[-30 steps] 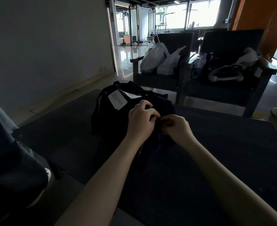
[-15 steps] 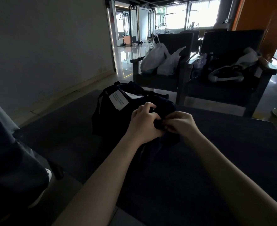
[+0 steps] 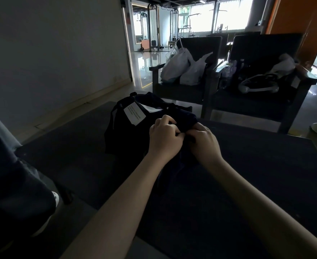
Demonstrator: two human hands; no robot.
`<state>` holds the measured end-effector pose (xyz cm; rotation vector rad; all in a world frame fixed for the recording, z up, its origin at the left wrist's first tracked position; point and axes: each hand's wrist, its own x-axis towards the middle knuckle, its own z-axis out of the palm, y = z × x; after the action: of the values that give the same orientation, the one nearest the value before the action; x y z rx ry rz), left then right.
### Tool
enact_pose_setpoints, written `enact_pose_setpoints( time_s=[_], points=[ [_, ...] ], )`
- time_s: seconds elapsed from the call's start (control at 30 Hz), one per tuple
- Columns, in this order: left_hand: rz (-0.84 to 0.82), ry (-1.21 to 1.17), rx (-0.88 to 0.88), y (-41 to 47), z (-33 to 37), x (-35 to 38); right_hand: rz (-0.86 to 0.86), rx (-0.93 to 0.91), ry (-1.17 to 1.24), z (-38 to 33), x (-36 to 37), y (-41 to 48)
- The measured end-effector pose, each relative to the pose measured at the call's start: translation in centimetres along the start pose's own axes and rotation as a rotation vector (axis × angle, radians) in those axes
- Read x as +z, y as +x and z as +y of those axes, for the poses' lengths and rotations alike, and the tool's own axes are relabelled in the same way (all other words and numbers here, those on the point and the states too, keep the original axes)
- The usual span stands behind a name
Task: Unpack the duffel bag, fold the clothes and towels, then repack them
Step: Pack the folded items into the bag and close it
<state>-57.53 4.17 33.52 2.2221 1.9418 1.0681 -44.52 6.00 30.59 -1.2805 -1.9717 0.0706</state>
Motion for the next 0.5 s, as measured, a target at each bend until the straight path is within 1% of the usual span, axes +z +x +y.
enact_pose_setpoints(
  time_s=[0.13,0.2,0.27,0.4,0.47,0.5],
  points=[
    [0.038,0.117,0.008,-0.2,0.0,-0.7,-0.037,-0.004,-0.156,0.2,0.0,0.3],
    [0.037,0.189,0.004,-0.5,-0.1,-1.2,-0.054,0.01,-0.169,0.4,-0.1,0.2],
    [0.029,0.235,-0.044,-1.2,-1.0,-1.9,-0.037,0.042,-0.157,0.7,-0.3,0.1],
    [0.034,0.192,-0.184,-3.4,-3.8,-3.2,0.004,0.1,-0.168,1.0,-0.7,-0.1],
    [0.05,0.163,-0.214,-4.2,-4.4,-3.4,0.017,0.06,-0.2,-0.1,-0.6,-0.4],
    [0.053,0.139,-0.226,-4.5,-4.4,-3.4,0.03,0.002,-0.208,-0.8,-0.5,-0.6]
  ],
)
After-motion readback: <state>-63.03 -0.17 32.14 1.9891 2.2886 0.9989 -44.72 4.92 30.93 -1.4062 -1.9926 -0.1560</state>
